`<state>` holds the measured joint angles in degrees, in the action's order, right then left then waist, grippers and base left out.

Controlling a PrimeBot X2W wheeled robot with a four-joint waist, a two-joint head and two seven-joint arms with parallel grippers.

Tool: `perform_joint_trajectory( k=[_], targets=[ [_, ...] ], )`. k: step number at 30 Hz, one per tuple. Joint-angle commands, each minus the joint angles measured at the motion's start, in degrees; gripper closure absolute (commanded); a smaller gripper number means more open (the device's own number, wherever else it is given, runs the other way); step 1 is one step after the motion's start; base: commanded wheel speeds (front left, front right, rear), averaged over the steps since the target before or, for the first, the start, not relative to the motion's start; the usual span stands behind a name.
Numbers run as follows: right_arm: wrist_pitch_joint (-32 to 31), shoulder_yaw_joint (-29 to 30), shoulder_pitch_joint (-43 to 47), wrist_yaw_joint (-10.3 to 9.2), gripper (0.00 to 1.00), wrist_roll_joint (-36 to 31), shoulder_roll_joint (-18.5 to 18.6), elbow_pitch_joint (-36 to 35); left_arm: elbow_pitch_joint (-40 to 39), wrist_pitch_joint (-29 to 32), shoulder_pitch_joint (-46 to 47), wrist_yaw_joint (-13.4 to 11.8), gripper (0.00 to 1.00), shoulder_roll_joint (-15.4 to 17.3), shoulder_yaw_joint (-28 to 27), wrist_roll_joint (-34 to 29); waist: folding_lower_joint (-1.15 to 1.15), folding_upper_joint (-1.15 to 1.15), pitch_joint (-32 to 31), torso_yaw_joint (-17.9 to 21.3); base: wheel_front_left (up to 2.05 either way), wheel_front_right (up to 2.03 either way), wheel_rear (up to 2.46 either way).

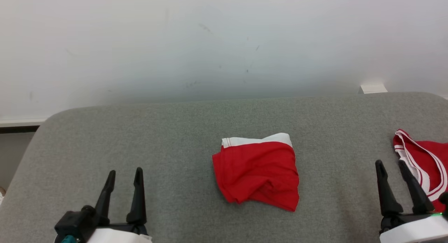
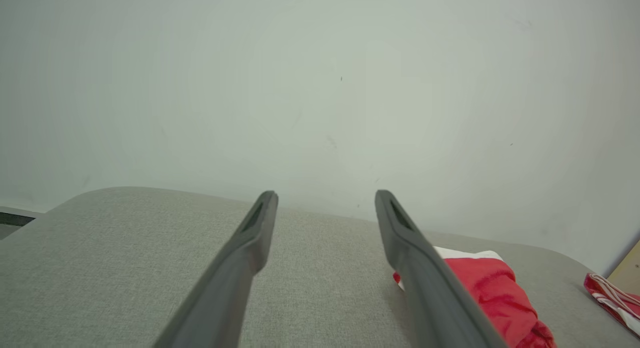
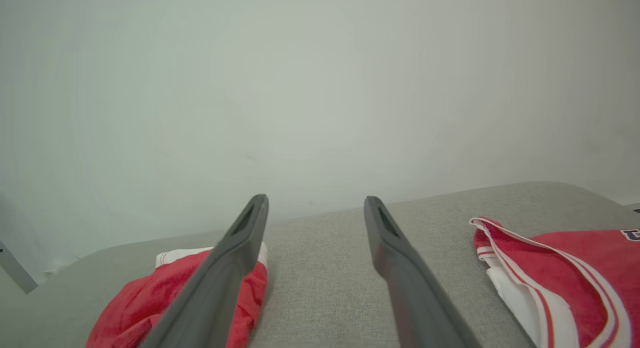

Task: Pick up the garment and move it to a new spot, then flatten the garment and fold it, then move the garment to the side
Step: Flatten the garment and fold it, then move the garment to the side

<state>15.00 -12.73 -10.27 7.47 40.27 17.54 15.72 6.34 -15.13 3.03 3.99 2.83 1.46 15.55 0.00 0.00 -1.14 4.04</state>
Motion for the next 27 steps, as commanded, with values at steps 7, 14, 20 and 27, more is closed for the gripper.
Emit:
perform_joint_trajectory(
  k=[7, 14, 20, 27],
  targets=[
    [0.1, 2.4, 3.2, 0.03, 0.00, -7.1, -4.2, -1.2, -0.2, 0.0, -0.8, -0.5, 0.00, 0.2, 0.6, -0.1, 0.00, 0.00, 0.4, -0.4, 0.00, 0.00, 0.00],
    [-3.6, 0.2, -1.4, 0.03, 0.00, -6.8, -5.2, 2.5, 0.2, 0.0, 0.3, -0.5, 0.00, 0.2, 2.1, 0.2, 0.00, 0.00, 1.3, -2.0, 0.00, 0.00, 0.00],
    [-9.3, -4.3, -9.8, 0.03, 0.00, -6.8, -5.1, 10.3, 0.5, 0.0, 1.6, -0.6, 0.00, 0.2, 3.3, 0.3, 0.00, 0.00, 3.2, -5.1, 0.00, 0.00, 0.00],
    [-15.6, -7.6, -19.4, 0.03, 0.00, -5.4, -6.0, 24.7, 1.0, 0.0, 3.2, -1.0, 0.00, 0.2, 4.6, 0.8, 0.00, 0.00, 5.8, -9.8, 0.00, 0.00, 0.00]
  ],
)
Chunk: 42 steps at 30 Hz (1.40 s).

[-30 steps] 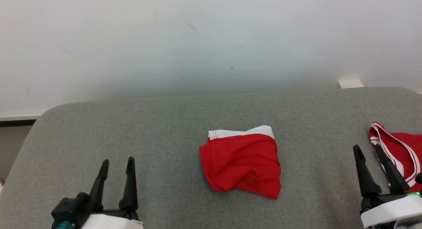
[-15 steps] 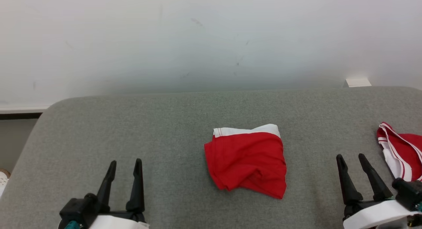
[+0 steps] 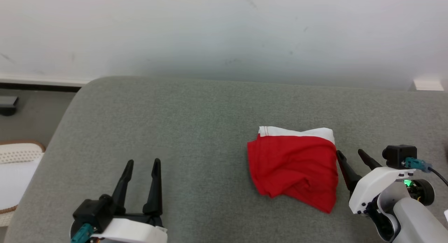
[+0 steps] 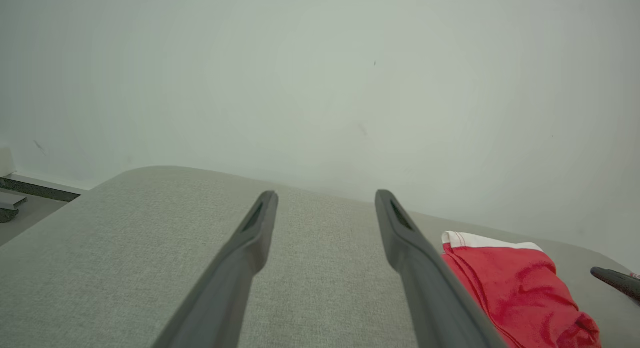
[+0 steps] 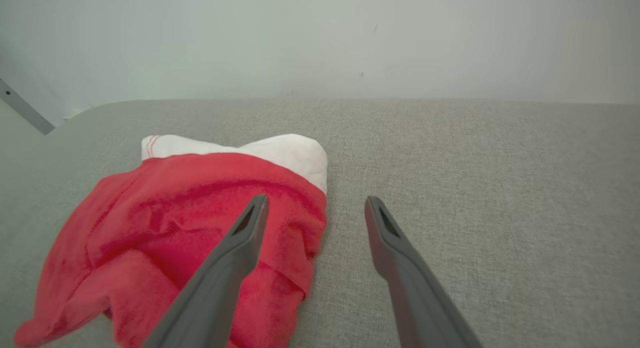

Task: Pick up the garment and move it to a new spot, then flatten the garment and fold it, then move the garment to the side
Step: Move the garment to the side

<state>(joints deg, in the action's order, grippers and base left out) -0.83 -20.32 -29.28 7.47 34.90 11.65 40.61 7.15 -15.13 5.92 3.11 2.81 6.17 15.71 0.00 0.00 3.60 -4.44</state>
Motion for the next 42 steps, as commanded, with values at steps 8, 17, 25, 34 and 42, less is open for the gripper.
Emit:
perform_joint_trajectory(
  k=[8, 17, 25, 34, 42],
  targets=[
    [-9.7, -1.7, -7.3, 0.02, 0.00, 2.5, -1.7, 14.4, 0.3, 0.0, 1.4, -0.1, 0.00, 0.2, 0.5, 0.9, 0.00, 0.00, 2.8, -4.5, 0.00, 0.00, 0.00],
    [-12.2, -4.2, -8.9, 0.03, 1.00, 6.4, -3.2, 18.3, 0.8, 0.0, 1.3, -0.7, 0.00, 0.2, 0.8, 1.2, 0.00, 0.00, 2.4, -4.9, 0.00, 0.00, 0.00],
    [-6.0, -5.2, -10.4, 0.03, 1.00, 8.5, -1.9, 18.0, 1.0, 0.0, -0.1, 0.7, 0.00, 0.2, 1.3, 0.3, 0.00, 0.00, -1.2, -1.1, 0.00, 0.00, 0.00],
    [-6.5, -8.3, -10.2, 0.03, 1.00, 11.7, 0.3, 14.0, 1.2, 0.0, -0.4, 2.2, 0.00, 0.2, 5.0, 0.6, 0.00, 0.00, -3.5, 7.4, 0.00, 0.00, 0.00],
    [-6.5, -10.4, -9.3, 0.03, 1.00, 14.6, 2.5, 9.4, 2.5, 0.0, 1.2, 2.5, 0.00, 0.2, 9.7, 1.7, 0.00, 0.00, -3.4, 16.6, 0.00, 0.00, 0.00]
  ],
)
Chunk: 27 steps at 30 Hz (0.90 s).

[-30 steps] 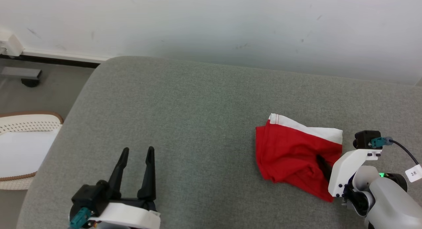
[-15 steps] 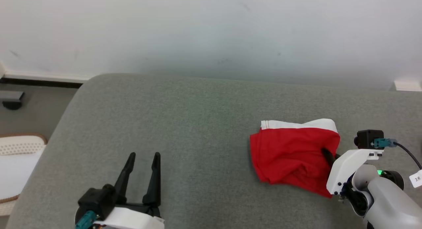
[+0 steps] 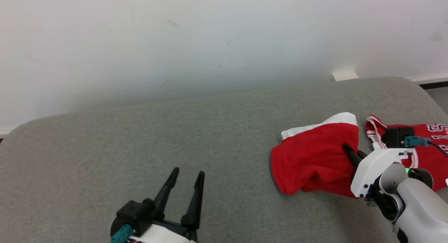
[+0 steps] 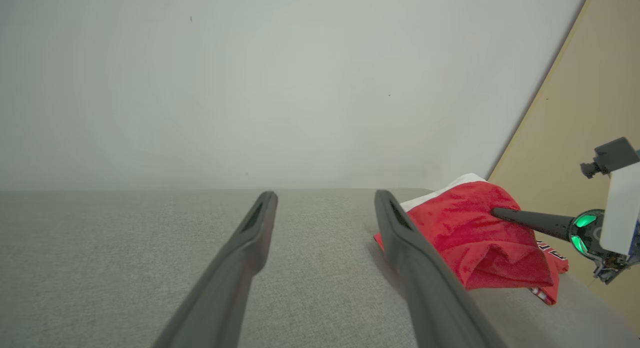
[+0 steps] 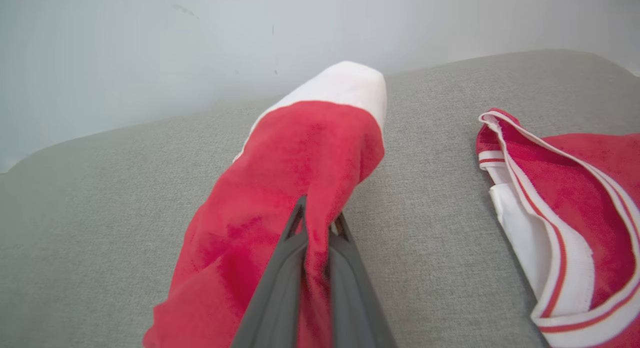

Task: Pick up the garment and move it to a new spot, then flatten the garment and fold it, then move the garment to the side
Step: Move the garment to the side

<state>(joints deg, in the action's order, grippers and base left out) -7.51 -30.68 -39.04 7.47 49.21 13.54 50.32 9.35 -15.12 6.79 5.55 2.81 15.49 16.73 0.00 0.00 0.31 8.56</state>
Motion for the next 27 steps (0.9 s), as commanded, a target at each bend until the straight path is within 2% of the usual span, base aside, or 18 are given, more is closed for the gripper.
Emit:
perform_joint_trajectory(
  k=[1, 8, 15, 20, 27],
  targets=[
    [0.1, -0.3, 0.5, 0.03, 1.00, 0.6, 0.7, -0.8, 0.5, 0.0, 0.4, 0.1, 0.00, 0.2, 1.1, 0.8, 0.00, 0.00, 0.0, 4.8, 0.00, 0.00, 0.00],
    [0.6, -1.3, 0.7, 0.03, 1.00, 2.7, 1.8, -3.8, 1.7, 0.0, 2.3, -0.1, 0.00, 0.2, 5.0, 1.0, 0.00, 0.00, 1.7, 10.0, 0.00, 0.00, 0.00],
    [1.3, -1.5, -0.6, 0.03, 1.00, 4.6, 3.7, -6.3, 2.7, 0.0, 4.7, 0.1, 0.00, 0.2, 6.4, -0.5, 0.00, 0.00, 5.1, 10.6, 0.00, 0.00, 0.00],
    [0.1, -4.0, -3.5, 0.03, 1.00, 3.6, 9.0, -8.6, 3.8, 0.0, 6.7, 0.3, 0.00, 0.6, 6.7, -1.9, 0.00, 0.00, 10.0, 8.8, 0.00, 0.00, 0.00],
    [-0.4, -9.0, -8.6, 0.02, 1.00, 2.0, 20.0, -10.8, 4.1, 0.0, 9.9, 0.3, 0.00, 2.1, 6.6, -3.9, 0.00, 0.00, 17.6, 5.8, 0.00, 0.00, 0.00]
  ],
)
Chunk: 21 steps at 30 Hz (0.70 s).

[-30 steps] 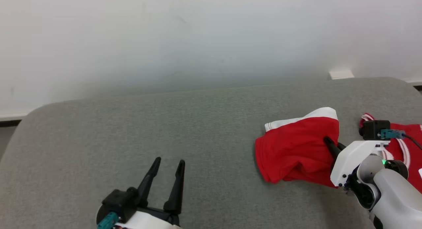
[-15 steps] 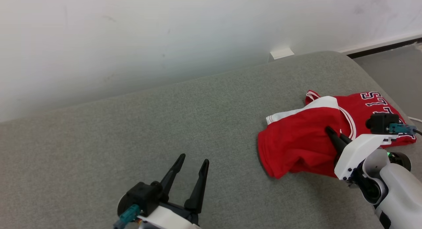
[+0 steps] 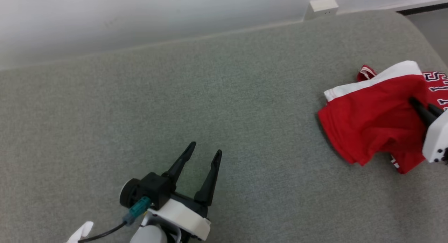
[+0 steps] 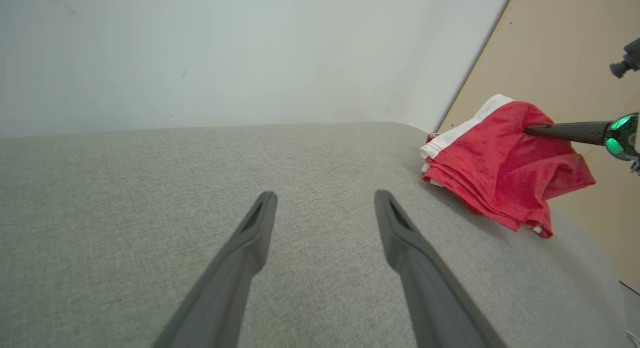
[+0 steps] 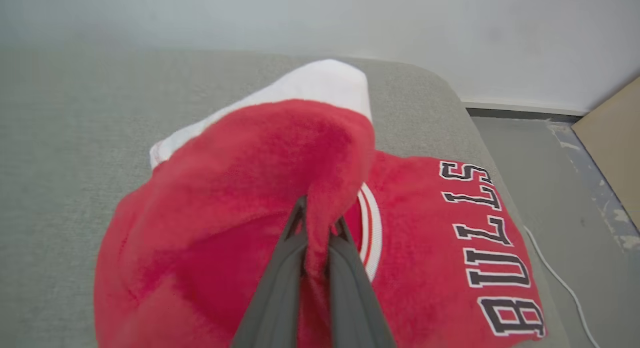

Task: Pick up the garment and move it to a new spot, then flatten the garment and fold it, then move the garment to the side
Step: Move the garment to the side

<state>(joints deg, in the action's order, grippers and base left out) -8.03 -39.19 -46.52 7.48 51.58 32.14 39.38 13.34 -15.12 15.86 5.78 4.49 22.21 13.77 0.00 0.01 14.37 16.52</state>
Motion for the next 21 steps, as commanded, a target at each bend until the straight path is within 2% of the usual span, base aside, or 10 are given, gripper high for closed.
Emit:
perform_joint_trajectory(
  k=[1, 6, 10, 13, 15, 16, 17, 21],
  targets=[
    [0.1, -1.1, -1.6, 0.00, 1.00, -0.7, 3.1, 0.5, 0.1, 0.0, 1.2, 0.0, 0.00, 0.6, -0.1, -1.2, 0.00, -0.01, 4.4, -2.6, 0.00, 0.00, 0.00],
    [1.4, -3.2, -4.0, 0.00, 1.00, -1.2, 9.5, 2.3, -0.5, 0.2, 2.6, -0.4, 0.00, 1.4, 0.1, -1.5, 0.00, -0.01, 7.7, -4.2, 0.00, 0.00, 0.00],
    [2.6, -5.9, -6.0, -0.01, 1.00, -3.5, 12.4, 4.9, -1.2, 0.4, 3.2, -0.7, 0.00, 2.0, 0.0, -1.8, 0.00, -0.01, 9.6, -4.8, 0.00, 0.00, 0.00],
    [5.0, -6.6, -8.1, -0.05, 1.00, -5.5, 12.7, 9.7, -1.4, 0.6, 3.7, -0.8, 0.00, 2.3, 0.0, -1.9, 0.00, -0.01, 10.3, -5.1, 0.00, 0.00, 0.00],
    [6.2, -6.7, -8.7, -0.06, 1.00, -6.7, 11.5, 14.1, -1.3, 0.6, 3.9, -0.8, 0.00, 2.2, 0.2, -1.8, 0.00, -0.01, 10.3, -5.5, 0.00, 0.00, 0.00],
    [7.6, -6.6, -9.2, -0.06, 0.21, -7.4, 10.8, 16.1, -1.2, 0.6, 4.0, -0.9, 0.00, 2.1, 0.3, -1.7, 0.00, -0.01, 10.1, -5.6, 0.00, 0.00, 0.00],
    [9.2, -6.0, -10.2, -0.06, 0.00, -8.1, 10.4, 18.2, -1.0, 0.6, 4.0, -0.9, 0.00, 2.0, 0.2, -1.5, 0.00, -0.01, 9.8, -5.8, 0.00, 0.00, 0.00],
    [13.0, -6.2, -11.5, -0.05, 0.00, -11.5, 7.5, 25.1, -0.4, 0.3, 2.8, -1.2, 0.00, 1.8, -0.3, -0.4, 0.00, -0.01, 6.9, -5.6, 0.00, 0.00, 0.00]
  ],
)
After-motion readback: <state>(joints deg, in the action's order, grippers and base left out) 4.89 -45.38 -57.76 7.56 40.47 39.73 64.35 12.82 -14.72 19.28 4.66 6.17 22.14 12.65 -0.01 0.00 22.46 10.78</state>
